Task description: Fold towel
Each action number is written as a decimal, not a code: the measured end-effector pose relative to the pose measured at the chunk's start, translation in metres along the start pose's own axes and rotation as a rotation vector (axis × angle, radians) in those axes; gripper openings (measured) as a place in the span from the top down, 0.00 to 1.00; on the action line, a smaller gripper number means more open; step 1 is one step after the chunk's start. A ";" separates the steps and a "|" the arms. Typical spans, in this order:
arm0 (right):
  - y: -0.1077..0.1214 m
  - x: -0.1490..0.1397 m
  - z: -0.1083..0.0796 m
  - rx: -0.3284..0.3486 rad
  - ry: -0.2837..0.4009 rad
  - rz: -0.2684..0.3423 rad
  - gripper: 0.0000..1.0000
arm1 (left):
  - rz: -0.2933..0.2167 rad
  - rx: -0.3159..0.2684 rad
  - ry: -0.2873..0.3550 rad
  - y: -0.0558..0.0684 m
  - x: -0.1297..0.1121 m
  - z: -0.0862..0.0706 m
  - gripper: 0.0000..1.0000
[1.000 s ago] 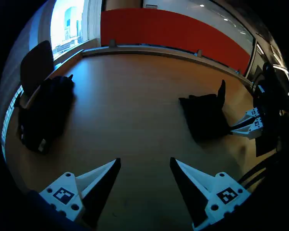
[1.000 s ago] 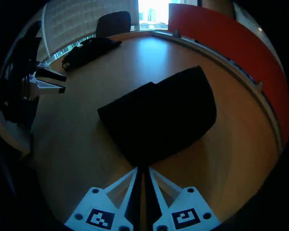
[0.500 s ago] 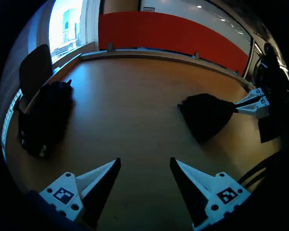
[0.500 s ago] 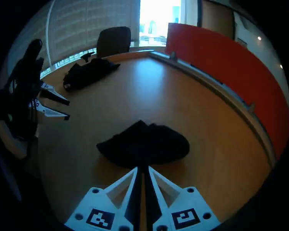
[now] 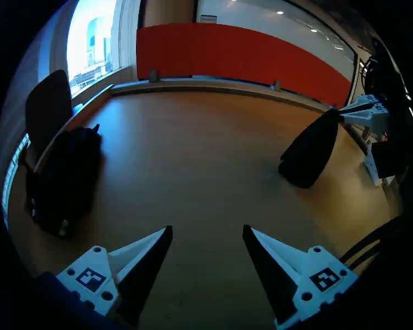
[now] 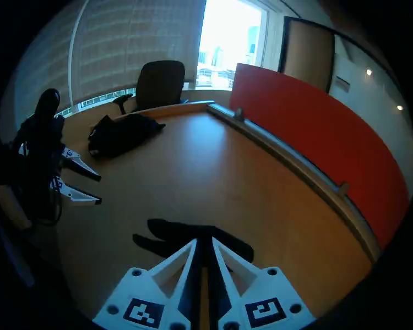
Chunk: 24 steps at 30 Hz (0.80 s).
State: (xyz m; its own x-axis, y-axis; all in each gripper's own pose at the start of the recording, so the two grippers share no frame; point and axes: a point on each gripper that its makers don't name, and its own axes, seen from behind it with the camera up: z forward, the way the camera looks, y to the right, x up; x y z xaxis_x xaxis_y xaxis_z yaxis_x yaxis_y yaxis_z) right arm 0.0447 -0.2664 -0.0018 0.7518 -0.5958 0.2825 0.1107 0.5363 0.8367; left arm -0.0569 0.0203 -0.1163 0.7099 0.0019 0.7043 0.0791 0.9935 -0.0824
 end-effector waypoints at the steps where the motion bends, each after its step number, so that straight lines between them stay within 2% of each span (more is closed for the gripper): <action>1: 0.001 0.001 -0.002 -0.002 0.000 -0.003 0.96 | 0.001 -0.001 0.001 0.001 0.001 0.000 0.06; 14: 0.020 0.030 -0.037 -0.038 0.021 -0.036 0.96 | 0.012 -0.015 0.011 0.005 0.010 0.003 0.06; 24: 0.033 0.030 -0.052 -0.057 0.033 -0.005 0.96 | 0.022 -0.025 0.012 0.011 0.014 0.005 0.06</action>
State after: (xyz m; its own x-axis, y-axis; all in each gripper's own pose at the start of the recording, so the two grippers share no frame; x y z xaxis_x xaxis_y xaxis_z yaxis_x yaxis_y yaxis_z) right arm 0.1048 -0.2355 0.0095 0.7721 -0.5790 0.2620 0.1505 0.5671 0.8098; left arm -0.0501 0.0318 -0.1038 0.7198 0.0221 0.6938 0.0808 0.9900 -0.1154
